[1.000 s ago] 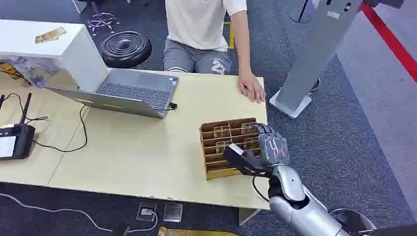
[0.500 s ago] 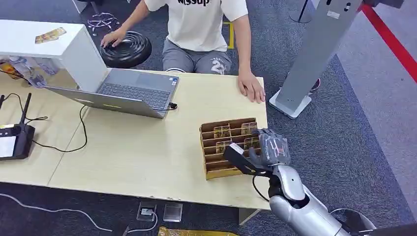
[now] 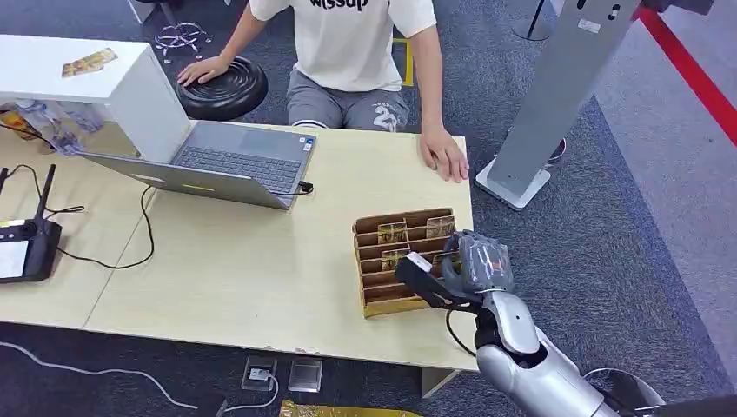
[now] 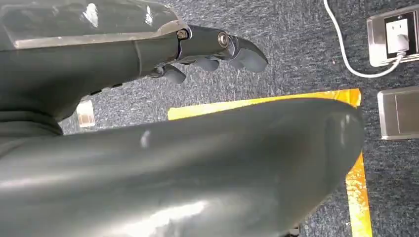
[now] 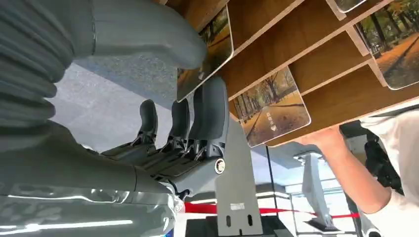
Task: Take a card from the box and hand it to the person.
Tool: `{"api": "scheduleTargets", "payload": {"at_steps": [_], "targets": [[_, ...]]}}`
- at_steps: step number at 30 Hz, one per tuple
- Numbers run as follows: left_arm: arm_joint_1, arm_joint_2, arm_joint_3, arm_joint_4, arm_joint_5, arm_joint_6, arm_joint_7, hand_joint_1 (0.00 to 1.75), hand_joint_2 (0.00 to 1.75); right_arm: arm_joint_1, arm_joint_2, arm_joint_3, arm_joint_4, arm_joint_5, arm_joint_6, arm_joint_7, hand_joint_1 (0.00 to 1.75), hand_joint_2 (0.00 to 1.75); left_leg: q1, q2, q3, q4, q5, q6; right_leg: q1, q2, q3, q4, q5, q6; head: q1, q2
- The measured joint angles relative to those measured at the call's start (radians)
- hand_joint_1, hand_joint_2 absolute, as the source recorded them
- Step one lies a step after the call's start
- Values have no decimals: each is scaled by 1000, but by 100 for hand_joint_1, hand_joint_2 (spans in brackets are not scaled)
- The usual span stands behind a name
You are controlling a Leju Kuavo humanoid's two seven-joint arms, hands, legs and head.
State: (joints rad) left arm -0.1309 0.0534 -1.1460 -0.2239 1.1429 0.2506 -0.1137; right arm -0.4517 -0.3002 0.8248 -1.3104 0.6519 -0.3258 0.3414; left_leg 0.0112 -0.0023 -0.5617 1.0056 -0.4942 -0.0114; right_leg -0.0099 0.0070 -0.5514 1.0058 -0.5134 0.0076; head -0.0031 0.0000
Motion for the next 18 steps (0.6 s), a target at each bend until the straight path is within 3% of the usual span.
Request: {"api": "scheduleTargets", "payload": {"at_steps": [1,2,5,18], "targets": [[0,0,0,0,0,0,0,0,0,0,0,0,1,0,0,0,112,175,0,0,0,0,0,0,0,0,0,0,0,0,0,0],[0,1,0,0,0,0,0,0,0,0,0,0,3,0,0,0,126,175,0,0,0,0,0,0,0,0,0,0,0,0,0,0],[0,2,0,0,0,0,0,0,0,0,0,1,6,-2,0,0,133,175,0,0,0,0,0,0,0,0,0,0,0,0,0,0],[0,2,0,0,-1,-3,0,0,0,1,0,1,6,-8,-5,-3,145,175,0,0,0,0,0,0,0,0,0,0,0,0,0,0]]}}
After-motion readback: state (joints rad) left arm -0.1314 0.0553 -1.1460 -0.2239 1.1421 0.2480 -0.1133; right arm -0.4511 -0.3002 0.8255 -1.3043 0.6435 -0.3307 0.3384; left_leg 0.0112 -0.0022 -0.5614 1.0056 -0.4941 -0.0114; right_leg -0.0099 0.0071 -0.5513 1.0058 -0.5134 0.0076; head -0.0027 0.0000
